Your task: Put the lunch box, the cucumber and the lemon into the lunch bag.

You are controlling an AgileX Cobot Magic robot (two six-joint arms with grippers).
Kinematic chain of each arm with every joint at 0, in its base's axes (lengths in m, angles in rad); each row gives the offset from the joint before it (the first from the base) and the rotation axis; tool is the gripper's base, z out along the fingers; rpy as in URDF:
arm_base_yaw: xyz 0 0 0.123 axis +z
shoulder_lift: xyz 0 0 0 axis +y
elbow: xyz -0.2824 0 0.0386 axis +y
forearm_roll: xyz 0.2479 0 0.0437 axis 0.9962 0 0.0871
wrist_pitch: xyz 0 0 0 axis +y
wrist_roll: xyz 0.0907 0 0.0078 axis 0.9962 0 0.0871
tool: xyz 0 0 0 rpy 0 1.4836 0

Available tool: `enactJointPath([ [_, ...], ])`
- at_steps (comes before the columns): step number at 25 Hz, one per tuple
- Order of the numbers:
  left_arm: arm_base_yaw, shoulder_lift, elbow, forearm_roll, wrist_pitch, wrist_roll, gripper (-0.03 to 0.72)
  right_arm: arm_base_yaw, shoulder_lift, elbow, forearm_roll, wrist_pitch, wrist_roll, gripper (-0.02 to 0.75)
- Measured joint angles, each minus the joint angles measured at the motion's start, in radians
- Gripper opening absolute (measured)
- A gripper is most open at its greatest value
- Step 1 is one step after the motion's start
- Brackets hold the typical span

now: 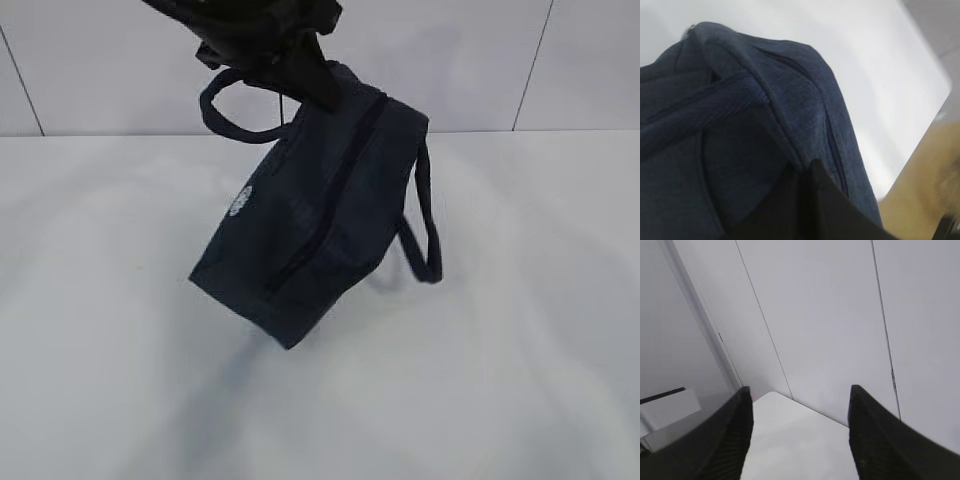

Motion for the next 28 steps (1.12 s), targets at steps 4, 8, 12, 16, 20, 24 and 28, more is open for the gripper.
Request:
enactJointPath([
  [4,0.059,0.055,0.000,-0.188,-0.106,-0.002,-0.005,0.000,-0.010,0.000,-0.023,-0.001,0.018,0.459],
  [8,0.129,0.131,0.000,-0.299,-0.169,-0.005,-0.005,0.000,-0.011,0.000,-0.070,-0.004,0.056,0.459],
  [12,0.191,0.201,0.000,-0.295,-0.153,-0.005,-0.005,0.000,-0.011,0.000,-0.093,-0.004,0.075,0.459],
  [16,0.225,0.217,-0.004,-0.232,-0.110,-0.005,-0.003,0.000,-0.011,0.000,-0.098,-0.004,0.080,0.459],
  [20,0.226,0.218,-0.010,-0.184,-0.101,-0.005,0.073,0.000,-0.011,0.000,-0.103,-0.009,0.084,0.459],
  [24,0.226,0.221,-0.010,-0.166,-0.092,-0.005,0.288,0.000,-0.011,0.000,-0.105,-0.016,0.105,0.459],
  [28,0.229,0.211,-0.010,-0.139,-0.098,-0.005,0.403,0.000,-0.013,0.000,-0.109,-0.016,0.176,0.459],
])
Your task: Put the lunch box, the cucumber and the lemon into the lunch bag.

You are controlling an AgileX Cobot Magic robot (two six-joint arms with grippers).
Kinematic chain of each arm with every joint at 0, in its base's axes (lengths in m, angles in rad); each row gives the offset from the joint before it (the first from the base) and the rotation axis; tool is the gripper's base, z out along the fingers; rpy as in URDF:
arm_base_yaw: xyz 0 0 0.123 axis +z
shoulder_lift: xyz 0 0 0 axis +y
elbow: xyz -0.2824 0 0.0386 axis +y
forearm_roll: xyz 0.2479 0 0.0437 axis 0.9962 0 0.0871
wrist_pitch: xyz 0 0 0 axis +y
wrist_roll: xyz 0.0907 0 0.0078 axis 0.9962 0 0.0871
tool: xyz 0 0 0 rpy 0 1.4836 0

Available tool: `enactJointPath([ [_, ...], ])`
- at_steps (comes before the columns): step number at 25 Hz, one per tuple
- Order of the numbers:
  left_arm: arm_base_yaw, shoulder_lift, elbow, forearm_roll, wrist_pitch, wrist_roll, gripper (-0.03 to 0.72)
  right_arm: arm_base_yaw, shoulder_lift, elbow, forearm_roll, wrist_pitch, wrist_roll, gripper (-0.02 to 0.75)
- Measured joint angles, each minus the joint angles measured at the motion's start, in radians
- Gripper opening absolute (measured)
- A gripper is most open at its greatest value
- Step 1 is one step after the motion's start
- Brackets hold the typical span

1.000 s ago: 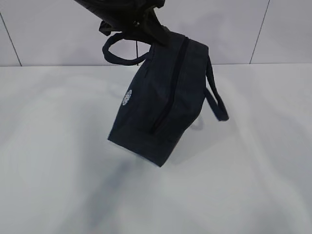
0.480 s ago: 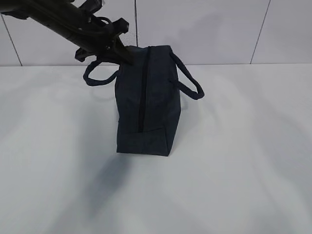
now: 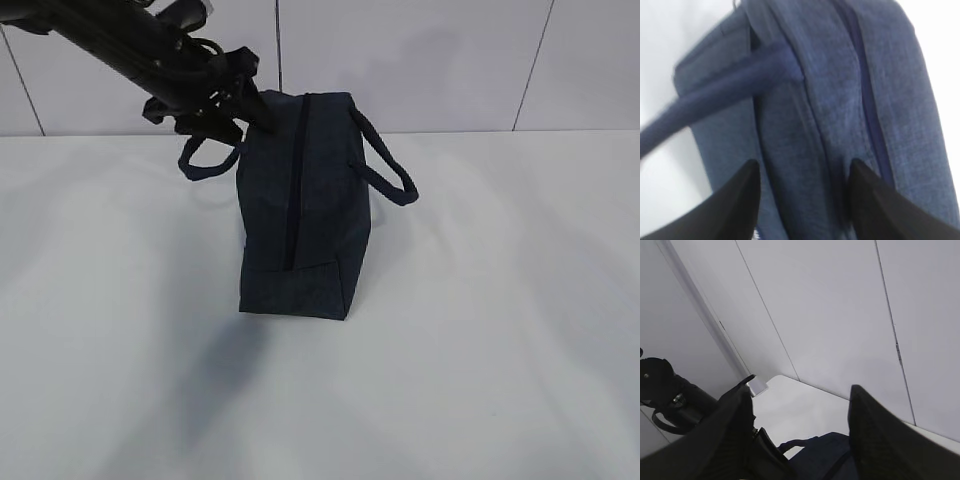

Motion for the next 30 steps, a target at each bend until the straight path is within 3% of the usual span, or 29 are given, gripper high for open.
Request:
enactJointPath([
  [4,0.021,-0.069,0.000,0.059,-0.034,0.000,0.420,0.000,-0.012,-0.005,-0.011,-0.008,0.079,0.459],
  [7,0.047,-0.139,0.000,0.089,-0.043,0.000,0.420,0.000,-0.037,-0.058,-0.088,-0.030,0.185,0.459],
  [12,0.067,-0.226,0.000,0.149,-0.041,0.000,0.419,0.000,-0.077,-0.305,-0.479,0.020,0.541,0.459],
  [15,0.067,-0.288,0.000,0.196,-0.021,0.000,0.412,0.002,-0.093,-0.524,-0.756,0.168,0.748,0.430],
  [17,0.067,-0.338,0.000,0.219,0.000,0.000,0.407,0.003,-0.100,-0.653,-0.875,0.284,0.833,0.405],
  [22,0.048,-0.472,0.000,0.249,0.077,0.000,0.404,0.003,-0.144,-0.836,-0.917,0.425,0.951,0.369],
  [30,-0.007,-0.673,0.000,0.260,0.244,-0.037,0.391,0.003,-0.365,-0.729,-0.921,0.441,1.017,0.300],
])
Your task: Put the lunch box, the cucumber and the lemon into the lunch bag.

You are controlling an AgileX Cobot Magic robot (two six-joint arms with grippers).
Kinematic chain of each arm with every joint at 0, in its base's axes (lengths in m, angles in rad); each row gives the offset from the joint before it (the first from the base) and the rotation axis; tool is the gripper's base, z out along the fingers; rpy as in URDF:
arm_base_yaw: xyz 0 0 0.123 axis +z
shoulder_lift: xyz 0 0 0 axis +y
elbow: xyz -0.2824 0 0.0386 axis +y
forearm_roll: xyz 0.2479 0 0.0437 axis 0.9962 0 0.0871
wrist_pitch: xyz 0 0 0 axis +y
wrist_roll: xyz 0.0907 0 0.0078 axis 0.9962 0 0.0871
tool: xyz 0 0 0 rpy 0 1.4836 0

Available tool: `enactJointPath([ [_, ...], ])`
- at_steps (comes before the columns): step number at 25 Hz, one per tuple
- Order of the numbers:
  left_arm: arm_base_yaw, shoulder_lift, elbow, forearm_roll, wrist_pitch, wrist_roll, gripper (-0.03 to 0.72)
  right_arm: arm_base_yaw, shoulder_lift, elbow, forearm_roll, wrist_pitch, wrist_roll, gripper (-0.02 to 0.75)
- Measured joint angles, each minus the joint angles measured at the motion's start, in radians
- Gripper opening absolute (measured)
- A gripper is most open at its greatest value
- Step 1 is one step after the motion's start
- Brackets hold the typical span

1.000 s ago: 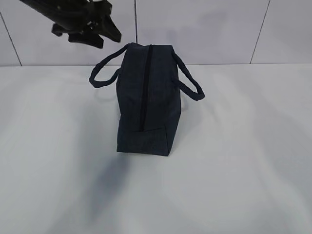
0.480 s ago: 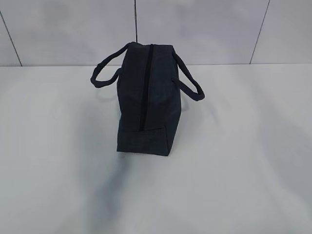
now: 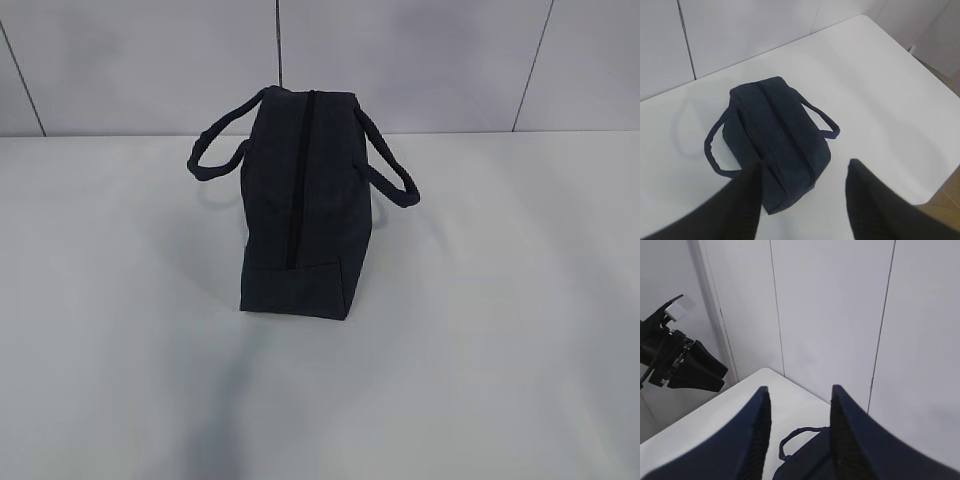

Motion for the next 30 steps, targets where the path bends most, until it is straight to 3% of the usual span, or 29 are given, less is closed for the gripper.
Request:
enactJointPath([
  [6,-0.003,-0.175,0.034,0.012,0.097,-0.015,0.375,0.000,-0.243,0.292,-0.012,0.001,0.060,0.294],
  [15,-0.008,-0.632,0.452,0.068,0.098,-0.024,0.347,0.000,-0.621,0.768,-0.154,0.004,0.146,0.290],
  [30,-0.011,-1.161,0.876,0.086,0.112,-0.065,0.344,0.000,-1.193,1.274,-0.386,0.006,0.248,0.283],
])
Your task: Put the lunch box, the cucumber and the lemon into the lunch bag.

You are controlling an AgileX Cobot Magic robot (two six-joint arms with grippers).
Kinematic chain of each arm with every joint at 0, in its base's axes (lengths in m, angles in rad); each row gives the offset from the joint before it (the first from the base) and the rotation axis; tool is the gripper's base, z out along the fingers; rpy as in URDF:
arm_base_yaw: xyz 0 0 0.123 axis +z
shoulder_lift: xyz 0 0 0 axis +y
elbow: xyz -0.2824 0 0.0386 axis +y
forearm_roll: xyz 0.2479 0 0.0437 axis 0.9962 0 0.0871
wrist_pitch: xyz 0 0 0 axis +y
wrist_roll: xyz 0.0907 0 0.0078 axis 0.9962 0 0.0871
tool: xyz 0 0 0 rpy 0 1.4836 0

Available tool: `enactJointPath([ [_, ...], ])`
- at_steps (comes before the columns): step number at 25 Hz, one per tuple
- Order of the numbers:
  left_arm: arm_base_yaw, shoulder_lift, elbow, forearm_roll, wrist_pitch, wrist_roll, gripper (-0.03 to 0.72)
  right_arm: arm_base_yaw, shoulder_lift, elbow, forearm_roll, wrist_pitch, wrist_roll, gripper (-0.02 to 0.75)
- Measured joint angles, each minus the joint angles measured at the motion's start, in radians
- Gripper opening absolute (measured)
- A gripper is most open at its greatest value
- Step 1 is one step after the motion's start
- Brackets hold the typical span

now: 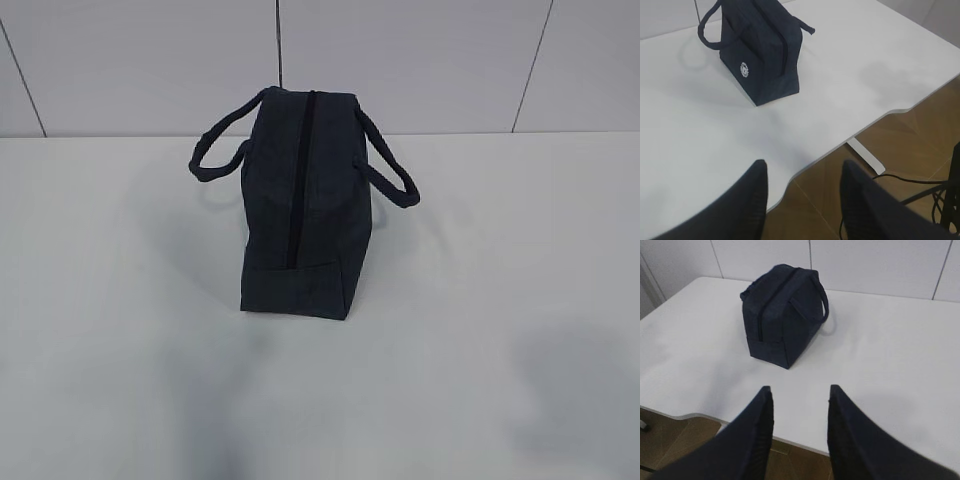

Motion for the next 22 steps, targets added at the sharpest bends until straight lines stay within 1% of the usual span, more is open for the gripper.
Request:
enactJointPath([
  [4,0.000,-0.106,0.105,0.008,0.002,-0.004,0.344,0.000,-0.102,0.116,-0.068,0.000,0.066,0.283],
  [8,0.000,-0.200,0.189,0.032,0.007,-0.004,0.342,0.000,-0.168,0.204,-0.112,0.002,0.084,0.286],
  [10,0.000,-0.243,0.215,0.069,0.009,-0.004,0.342,0.000,-0.187,0.241,-0.130,0.002,0.084,0.308],
  [14,0.000,-0.281,0.240,0.160,0.014,-0.004,0.341,0.000,-0.194,0.327,-0.172,0.002,0.084,0.400],
  [16,0.000,-0.281,0.252,0.183,0.014,-0.004,0.341,0.000,-0.194,0.369,-0.192,0.002,0.084,0.438],
  [18,0.000,-0.281,0.273,0.194,0.014,-0.004,0.341,0.000,-0.194,0.405,-0.209,0.002,0.081,0.456],
  [22,0.000,-0.281,0.345,0.199,0.014,-0.004,0.340,0.000,-0.194,0.413,-0.223,0.002,0.057,0.463],
])
